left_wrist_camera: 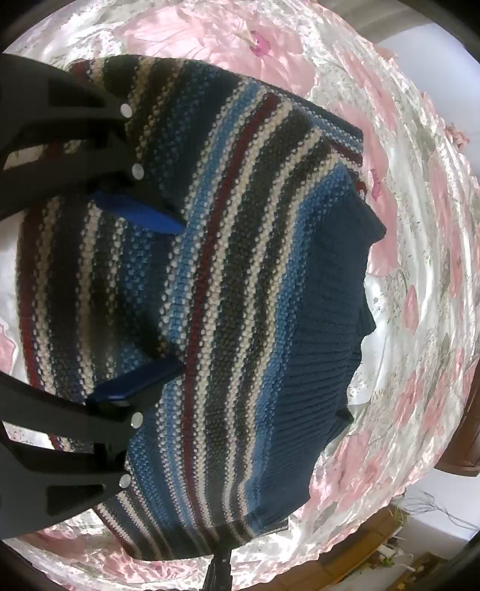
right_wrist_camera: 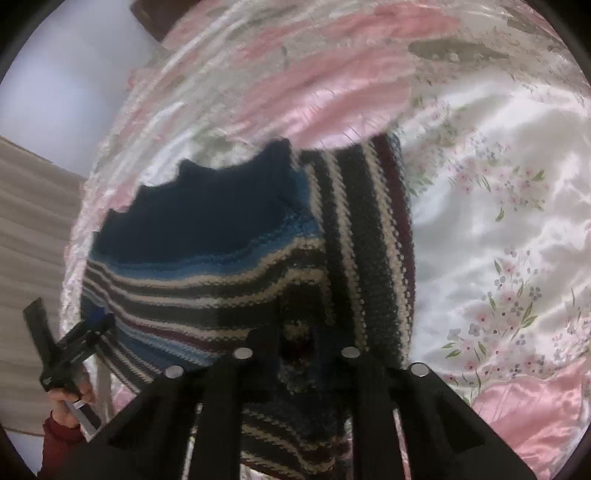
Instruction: Fold small clothes
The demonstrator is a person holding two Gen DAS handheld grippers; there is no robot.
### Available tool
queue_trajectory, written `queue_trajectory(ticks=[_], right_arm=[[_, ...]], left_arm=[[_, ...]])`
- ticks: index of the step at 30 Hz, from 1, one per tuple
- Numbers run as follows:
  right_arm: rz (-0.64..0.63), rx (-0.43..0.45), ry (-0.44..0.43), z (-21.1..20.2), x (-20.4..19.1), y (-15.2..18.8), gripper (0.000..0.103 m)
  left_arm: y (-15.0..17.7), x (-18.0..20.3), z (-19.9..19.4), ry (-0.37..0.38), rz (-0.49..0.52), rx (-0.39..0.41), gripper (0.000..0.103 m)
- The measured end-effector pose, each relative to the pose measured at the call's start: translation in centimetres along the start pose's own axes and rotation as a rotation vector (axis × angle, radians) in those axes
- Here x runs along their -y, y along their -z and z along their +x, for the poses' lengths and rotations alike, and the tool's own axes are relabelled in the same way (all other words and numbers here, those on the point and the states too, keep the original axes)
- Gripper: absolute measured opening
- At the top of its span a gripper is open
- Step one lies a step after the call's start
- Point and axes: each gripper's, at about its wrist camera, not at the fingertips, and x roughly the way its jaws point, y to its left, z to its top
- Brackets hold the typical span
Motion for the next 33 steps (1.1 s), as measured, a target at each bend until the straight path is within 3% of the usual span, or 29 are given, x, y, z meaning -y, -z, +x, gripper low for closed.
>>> queue_trajectory(ticks=[4,9,13,16,20,23,33], right_arm=[[0.034,0.06,-0.009,-1.7,1.0,0.1,0.011],[0.073,-0.003,0.046,1.1,2.8,0.5,0.012],[0.069,0.003,0.059,1.3,2.5,0.6,0.014],[0.042,-0.004,0.068,0.2,1.8,0.8,0.023],[0.032,0.014,0.113,-2.5,1.3,1.6,0.051],[0.019,-0.004,0.141,-3.8,1.6,2.3,0.063],[0.113,-0.11,0.068,-0.4,3.9,3.6,0.068]], left_arm=[[0.0,0.1,0.1,0.0,0.004,0.002,0.071],[0.3,0.5,0.4,-0.023,0.026,0.007,0.072],[0.3,0.6,0.6,-0.027,0.029,0.003,0.073],[0.0,0.6,0.4,-0.023,0.012,-0.008,0.073],[-0.4,0.6,-1.5,0.026,-0.03,0.015,0.071],[-1.0,1.0,-2.4,0.026,-0.012,0.038,0.071],[-1.0,-0.2,0.0,0.036,-0.043,-0.021,0.071]])
